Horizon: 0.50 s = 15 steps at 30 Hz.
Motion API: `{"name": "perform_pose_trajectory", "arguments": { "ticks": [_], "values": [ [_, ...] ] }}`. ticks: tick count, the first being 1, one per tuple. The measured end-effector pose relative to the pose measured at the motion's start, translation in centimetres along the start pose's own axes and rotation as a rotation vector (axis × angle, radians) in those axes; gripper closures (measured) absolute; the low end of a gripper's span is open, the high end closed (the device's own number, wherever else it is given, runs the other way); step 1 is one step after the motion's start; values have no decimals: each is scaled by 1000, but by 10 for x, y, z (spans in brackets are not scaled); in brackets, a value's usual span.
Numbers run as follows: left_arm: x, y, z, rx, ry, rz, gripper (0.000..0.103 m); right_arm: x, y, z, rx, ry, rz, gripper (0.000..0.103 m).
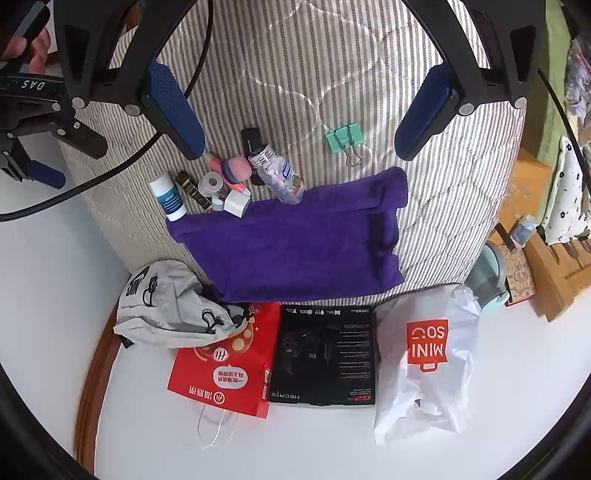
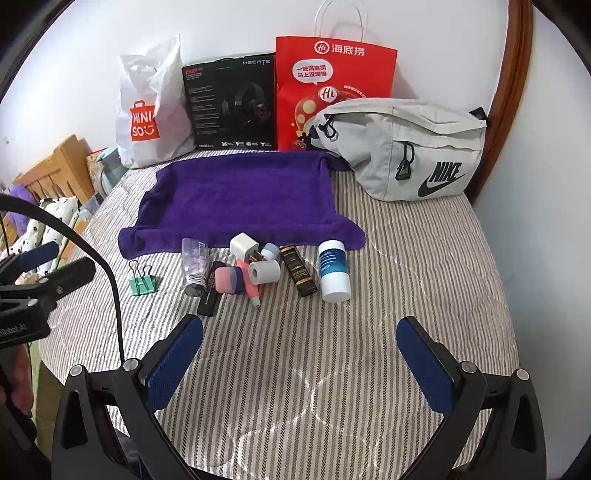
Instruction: Organize rigid objects
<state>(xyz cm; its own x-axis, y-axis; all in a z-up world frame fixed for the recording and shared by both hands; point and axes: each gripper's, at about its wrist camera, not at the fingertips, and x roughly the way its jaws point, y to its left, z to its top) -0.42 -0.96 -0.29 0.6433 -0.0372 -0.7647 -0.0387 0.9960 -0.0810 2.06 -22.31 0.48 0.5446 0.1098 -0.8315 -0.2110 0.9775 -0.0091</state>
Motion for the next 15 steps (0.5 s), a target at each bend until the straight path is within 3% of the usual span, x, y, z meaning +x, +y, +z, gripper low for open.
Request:
{"name": "perform_pose_trajectory", "arguments": {
  "ticks": [15],
  "values": [
    [4, 0, -2, 10, 13, 14, 0, 2, -1, -1, -2, 10, 3, 0]
  ]
}}
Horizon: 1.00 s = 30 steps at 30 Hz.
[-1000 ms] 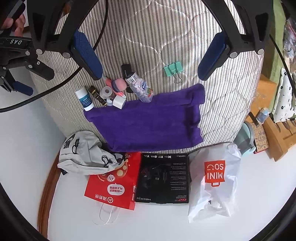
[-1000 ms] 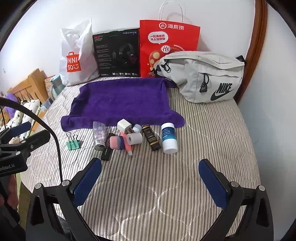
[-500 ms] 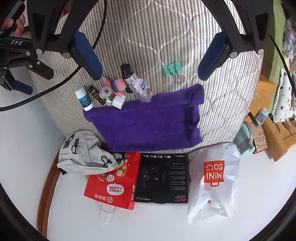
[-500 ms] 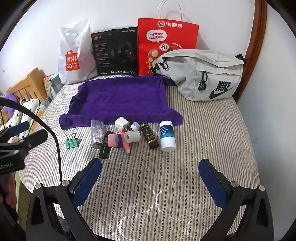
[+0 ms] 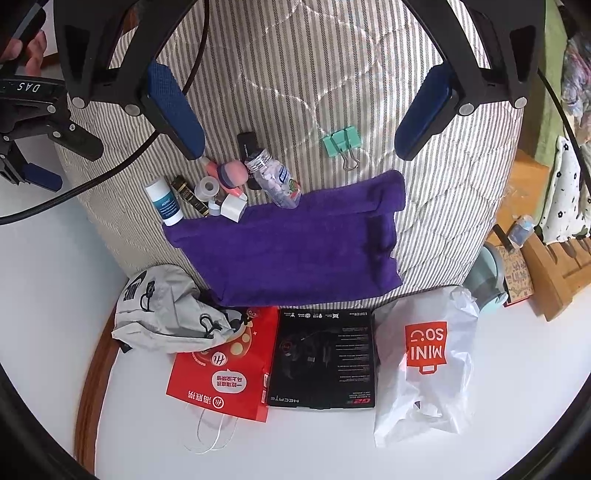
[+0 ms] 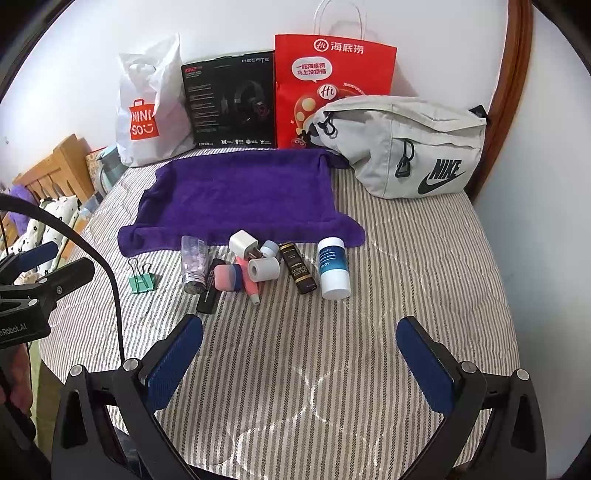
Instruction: Organize rigid objects
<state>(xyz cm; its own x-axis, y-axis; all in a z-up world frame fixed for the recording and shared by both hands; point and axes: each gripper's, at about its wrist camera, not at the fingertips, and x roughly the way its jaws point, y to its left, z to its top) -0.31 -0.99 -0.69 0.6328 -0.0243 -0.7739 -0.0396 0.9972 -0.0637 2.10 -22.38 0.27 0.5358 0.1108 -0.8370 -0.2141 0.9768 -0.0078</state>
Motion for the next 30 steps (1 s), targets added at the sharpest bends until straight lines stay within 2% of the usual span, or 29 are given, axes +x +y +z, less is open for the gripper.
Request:
{"name": "perform_pose_trajectory", "arguments": {
  "ticks": [20, 30],
  "values": [
    [7, 5, 2, -10, 14, 0, 0, 1, 2, 0, -15, 3, -8, 0],
    [27, 11, -2, -4, 52, 23, 0, 12, 0, 1, -19, 24, -7, 0]
  ]
}}
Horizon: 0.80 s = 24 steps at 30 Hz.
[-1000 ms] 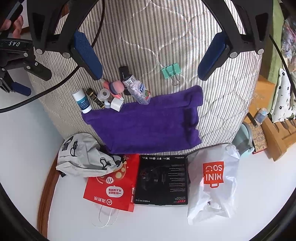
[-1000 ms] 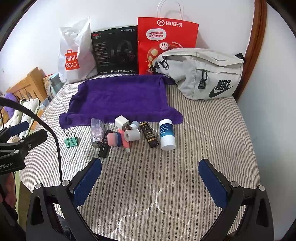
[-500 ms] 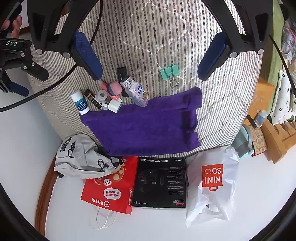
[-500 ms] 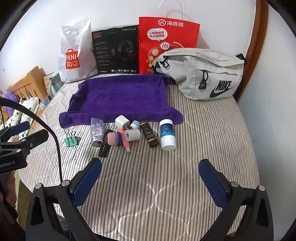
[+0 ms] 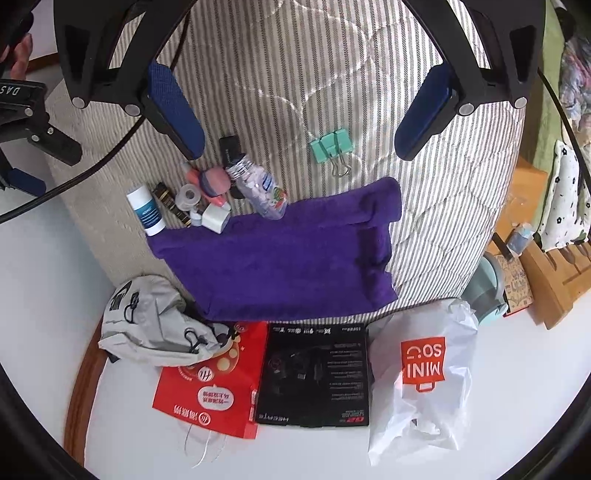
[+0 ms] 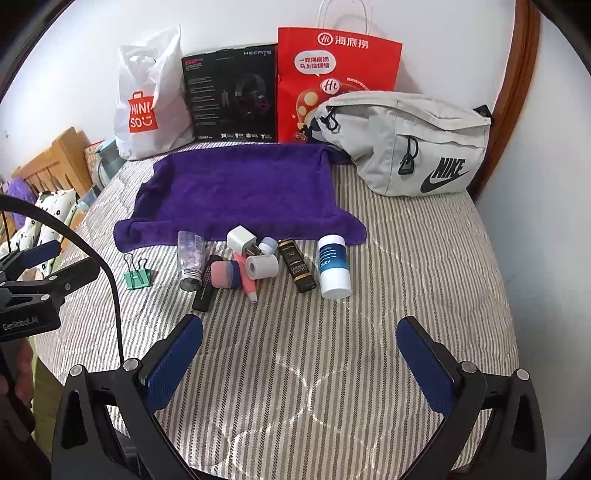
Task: Organize rigid objects
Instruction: 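Lower the left tool onto the mint-green binder clip and close it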
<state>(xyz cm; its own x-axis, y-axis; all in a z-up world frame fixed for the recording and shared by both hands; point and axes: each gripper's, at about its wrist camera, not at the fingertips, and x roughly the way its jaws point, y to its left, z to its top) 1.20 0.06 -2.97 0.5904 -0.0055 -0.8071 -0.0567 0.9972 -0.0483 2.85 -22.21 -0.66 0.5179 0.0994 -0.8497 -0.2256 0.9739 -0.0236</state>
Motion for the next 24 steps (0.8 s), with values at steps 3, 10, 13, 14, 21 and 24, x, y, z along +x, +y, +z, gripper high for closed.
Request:
{"name": "perform_pose_trajectory", "arguments": {
  "ticks": [3, 10, 13, 14, 21, 24],
  "values": [
    [12, 4, -3, -1, 18, 4, 0, 7, 0, -1, -8, 19, -5, 0],
    [56, 26, -12, -31, 86, 42, 0, 25, -7, -3, 4, 55, 0, 0],
    [74, 37, -17, -75, 104, 38, 0, 34, -11, -4, 8, 79, -5, 0],
    [80, 40, -18, -93, 113, 35, 0, 37, -13, -5, 9, 89, -8, 0],
    [114, 51, -26, -210, 134, 35, 5, 56, -19, -5, -6, 134, -2, 0],
    [125, 50, -28, -229, 149, 56, 13, 64, -18, -3, -24, 151, 8, 0]
  ]
}}
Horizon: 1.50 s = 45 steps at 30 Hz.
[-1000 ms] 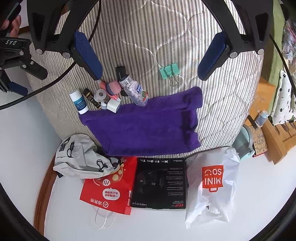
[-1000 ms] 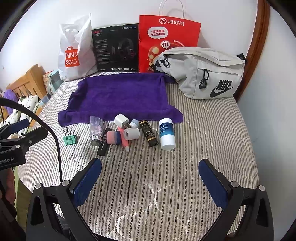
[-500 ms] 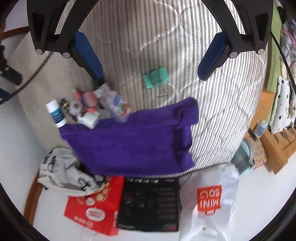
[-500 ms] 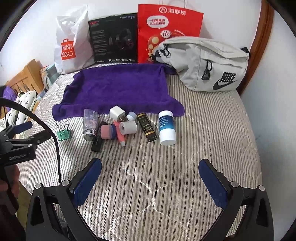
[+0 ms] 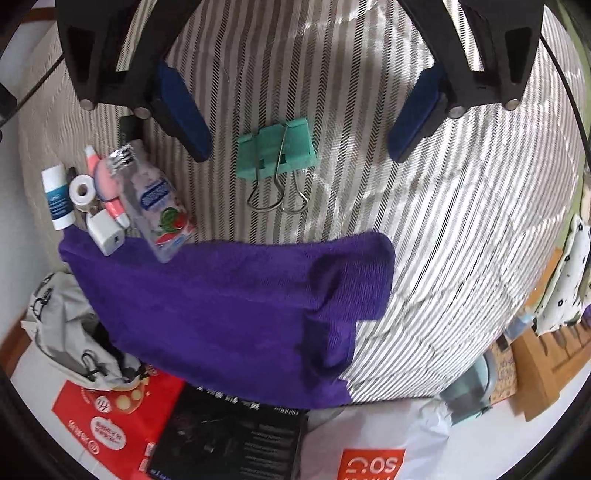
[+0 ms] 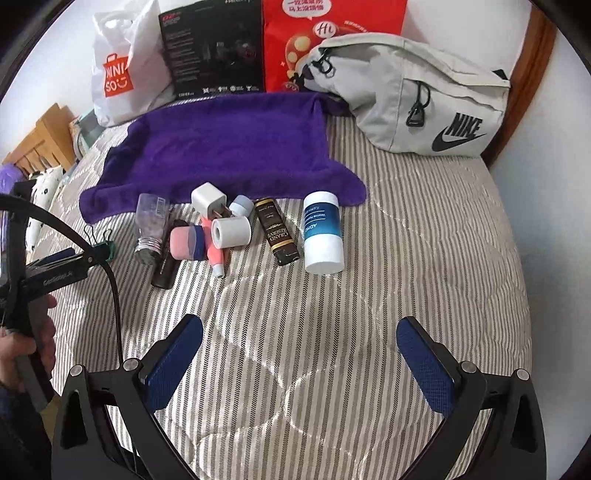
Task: Organize rigid objects
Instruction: 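Lower the left tool onto the mint-green binder clip and close it, then lift the binder clip with the left tool while the right tool grasps the Vaseline tube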
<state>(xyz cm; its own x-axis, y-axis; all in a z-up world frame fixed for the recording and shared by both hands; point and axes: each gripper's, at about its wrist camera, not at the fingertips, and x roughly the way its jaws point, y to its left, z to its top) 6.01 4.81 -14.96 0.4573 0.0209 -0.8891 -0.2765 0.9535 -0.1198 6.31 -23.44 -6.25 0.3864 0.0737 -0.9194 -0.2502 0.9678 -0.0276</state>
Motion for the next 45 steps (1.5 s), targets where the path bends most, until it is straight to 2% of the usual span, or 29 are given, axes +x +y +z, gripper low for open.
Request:
{"name": "perform_pose_trajectory", "arguments": {
  "ticks": [4, 9, 11, 13, 14, 16, 18, 26, 29, 32, 34, 35, 36, 39, 45],
  "values": [
    [2, -5, -3, 5, -24, 47, 19, 10, 1, 3, -18, 17, 14, 0],
    [4, -11, -3, 24, -20, 95, 20, 23, 0, 5, -24, 35, 42, 0],
    [4, -13, -3, 32, -26, 107, 24, 26, -3, 6, -17, 35, 48, 0],
    [1, -12, -5, 19, -43, 100, 39, 30, -9, 7, -1, 36, 49, 0],
    [0, -12, -5, 16, -49, 94, 41, 32, -14, 8, 15, 33, 50, 0],
    [0, -13, -4, 27, -55, 93, 55, 33, -23, 10, 40, 29, 51, 0],
    [0, -13, -3, 28, -54, 82, 59, 35, -32, 14, 67, 16, 51, 0],
    [1, -15, -1, 60, -42, 77, 59, 59, -59, 39, 143, -16, 15, 1],
    [2, -16, -1, 70, -41, 86, 59, 73, -56, 46, 135, -27, 38, 2],
    [2, -17, -1, 76, -37, 84, 59, 90, -49, 52, 116, -24, 49, 8],
    [3, -16, -1, 79, -36, 78, 59, 105, -45, 52, 88, -11, 34, 19],
    [3, -16, -1, 79, -36, 76, 59, 109, -44, 51, 80, -11, 22, 29],
    [3, -15, -1, 79, -36, 75, 59, 113, -43, 50, 71, -3, 14, 32],
    [3, -16, -2, 86, -42, 80, 58, 116, -41, 47, 56, -49, 8, 32],
    [4, -16, 0, 107, -47, 70, 58, 120, -40, 49, 36, -70, 20, 35]
  ]
}}
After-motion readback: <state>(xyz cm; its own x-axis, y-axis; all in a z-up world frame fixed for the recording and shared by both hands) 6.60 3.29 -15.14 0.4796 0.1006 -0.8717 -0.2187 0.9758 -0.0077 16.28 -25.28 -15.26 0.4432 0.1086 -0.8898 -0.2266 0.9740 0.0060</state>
